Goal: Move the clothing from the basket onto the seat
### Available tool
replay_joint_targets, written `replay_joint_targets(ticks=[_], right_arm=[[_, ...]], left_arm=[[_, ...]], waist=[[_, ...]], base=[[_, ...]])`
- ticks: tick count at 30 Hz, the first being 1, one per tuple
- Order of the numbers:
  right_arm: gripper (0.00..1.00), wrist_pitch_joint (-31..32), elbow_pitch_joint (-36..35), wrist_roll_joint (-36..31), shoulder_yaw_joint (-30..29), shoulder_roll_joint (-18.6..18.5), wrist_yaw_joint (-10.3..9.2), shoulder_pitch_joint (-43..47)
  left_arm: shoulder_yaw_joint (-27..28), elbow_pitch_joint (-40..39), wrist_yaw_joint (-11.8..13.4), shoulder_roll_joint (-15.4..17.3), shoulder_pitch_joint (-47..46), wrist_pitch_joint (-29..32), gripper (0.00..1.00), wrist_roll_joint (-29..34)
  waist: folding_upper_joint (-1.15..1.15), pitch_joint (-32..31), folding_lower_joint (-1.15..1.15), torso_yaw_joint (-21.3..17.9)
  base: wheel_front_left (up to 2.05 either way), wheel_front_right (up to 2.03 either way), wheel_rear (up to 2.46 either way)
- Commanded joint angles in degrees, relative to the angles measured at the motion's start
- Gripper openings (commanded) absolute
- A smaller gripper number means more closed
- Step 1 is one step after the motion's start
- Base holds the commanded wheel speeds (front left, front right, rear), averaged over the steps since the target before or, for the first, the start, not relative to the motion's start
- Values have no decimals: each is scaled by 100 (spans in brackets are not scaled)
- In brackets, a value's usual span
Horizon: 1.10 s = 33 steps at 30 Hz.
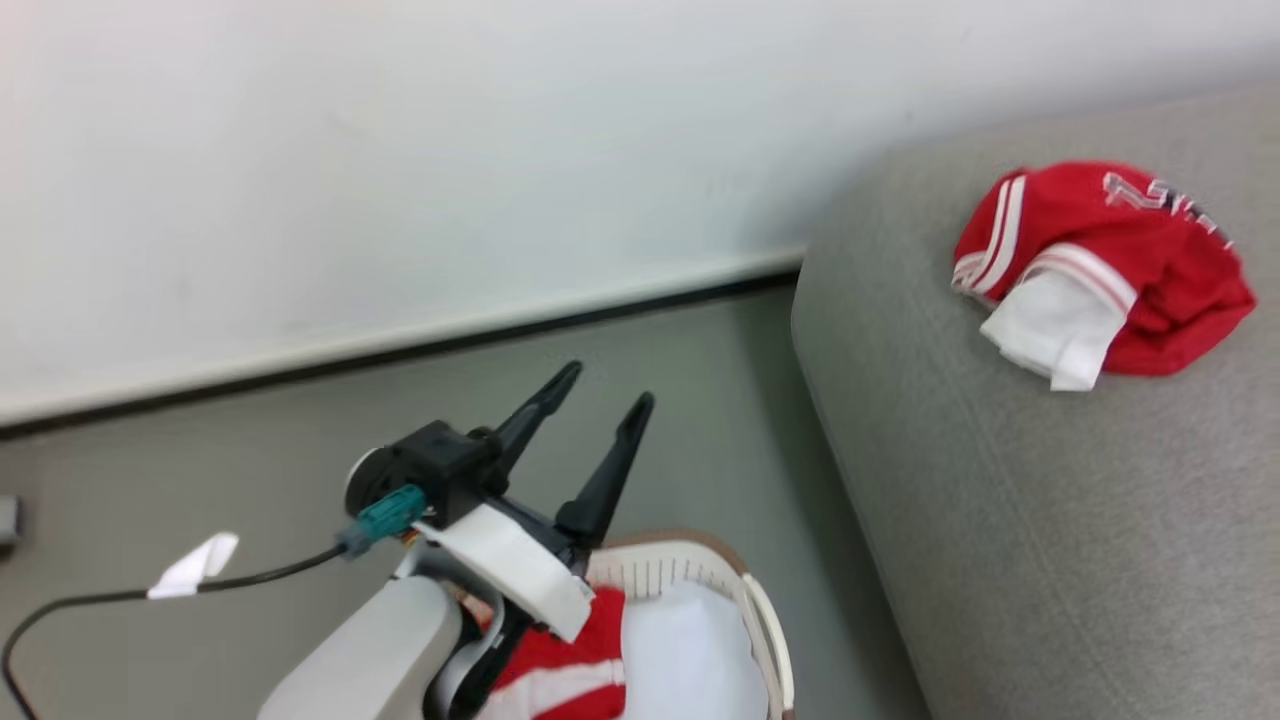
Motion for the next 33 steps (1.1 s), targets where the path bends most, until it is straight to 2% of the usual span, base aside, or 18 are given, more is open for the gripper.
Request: replay_joint_targets(ticks=[1,6,11,12,16,19,25,33], right_arm=[[100,-122,-184,96,-12,-13,-12,244],[100,-452,-986,291,-329,200,-12,990],[100,-682,-1769,36,-872,708,-12,2038],[100,-682,-1769,36,-872,708,-12,2038],[100,-742,-2327,-235,-1336,1327,-12,2907],[100,-768,-2622,-345,-1698,1808,-12,3491],[100,-762,-3067,-665,-2091,2492,-12,4367],[100,-764,-3133,-1146,-2059,2805,-12,4657]], left_arm=[[98,-15,54,33,182,-9,100,-8],[632,-128,261,127,630,-8,100,88],[1305,-270,510,230,1181,-9,100,172],[1305,-270,510,230,1181,-9,100,172],[1897,-398,656,264,1790,-9,100,315],[2304,-495,742,173,2185,-10,100,427],[2973,-449,532,-194,2664,-9,100,691],[3567,-279,224,-737,2997,-10,100,1145]], waist=[[0,-626,2,104],[0,-971,2,386],[0,-1141,2,669],[0,-1141,2,669],[0,-1231,2,842],[0,-1249,2,961],[0,-1259,2,1175],[0,-1243,2,1190]], base=[[0,0,0],[0,0,0],[0,0,0],[0,0,0],[0,0,0],[0,0,0],[0,0,0],[0,0,0]])
